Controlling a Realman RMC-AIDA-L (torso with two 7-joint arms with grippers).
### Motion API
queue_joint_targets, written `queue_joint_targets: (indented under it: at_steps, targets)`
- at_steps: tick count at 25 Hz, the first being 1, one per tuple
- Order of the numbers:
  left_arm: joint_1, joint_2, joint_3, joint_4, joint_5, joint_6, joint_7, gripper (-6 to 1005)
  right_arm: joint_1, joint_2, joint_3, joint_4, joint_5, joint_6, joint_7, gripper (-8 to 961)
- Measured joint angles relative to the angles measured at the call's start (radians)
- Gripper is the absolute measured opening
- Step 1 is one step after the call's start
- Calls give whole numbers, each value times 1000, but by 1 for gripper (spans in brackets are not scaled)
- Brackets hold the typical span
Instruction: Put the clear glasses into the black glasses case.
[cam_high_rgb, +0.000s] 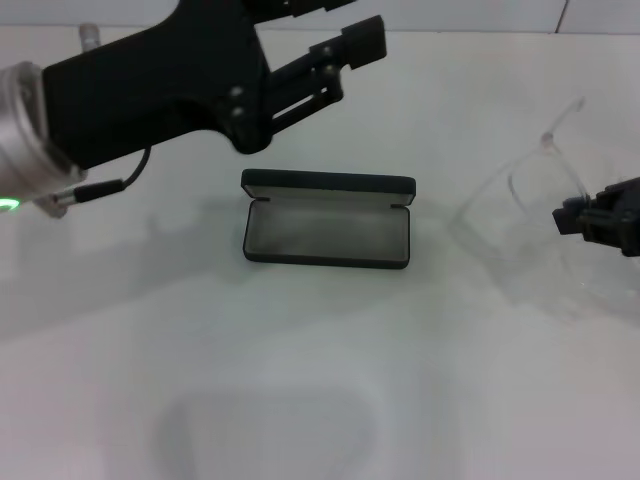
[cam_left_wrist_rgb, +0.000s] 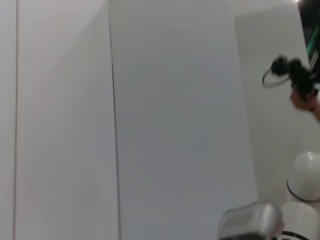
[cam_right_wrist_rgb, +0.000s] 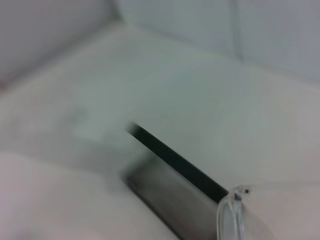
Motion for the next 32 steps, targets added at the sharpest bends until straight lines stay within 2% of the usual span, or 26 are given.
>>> queue_joint_targets:
  at_steps: [3, 5, 10, 12, 15, 17, 23, 32]
  targets:
    - [-7, 0, -36, -60, -44, 88, -19, 374, -47, -2, 75, -1, 232, -77, -209, 117]
    - [-26, 1, -45, -102, -81, 125, -22, 372, -65, -2, 97, 14, 329, -121, -312, 118]
    - [-94, 1, -47, -168, -121, 183, -19, 369, -70, -2, 70, 123, 494, -212, -532, 118]
    - [-118, 3, -44, -178, -118, 202, -23, 368, -58, 1, 41, 174, 523, -224, -599, 118]
    - [-141, 7, -43, -183, -87, 234, -50, 229, -45, 4, 0, 209, 545, -216, -648, 118]
    - [-156, 7, -45, -188, -52, 246, -74, 136, -32, 4, -66, 228, 576, -182, -704, 118]
    - [-193, 7, -44, -244, -2, 253, -92, 96, -7, 3, -100, 234, 617, -164, -732, 117]
    - [-222, 8, -42, -299, 55, 258, -94, 96, 6, 4, -110, 234, 675, -164, -758, 117]
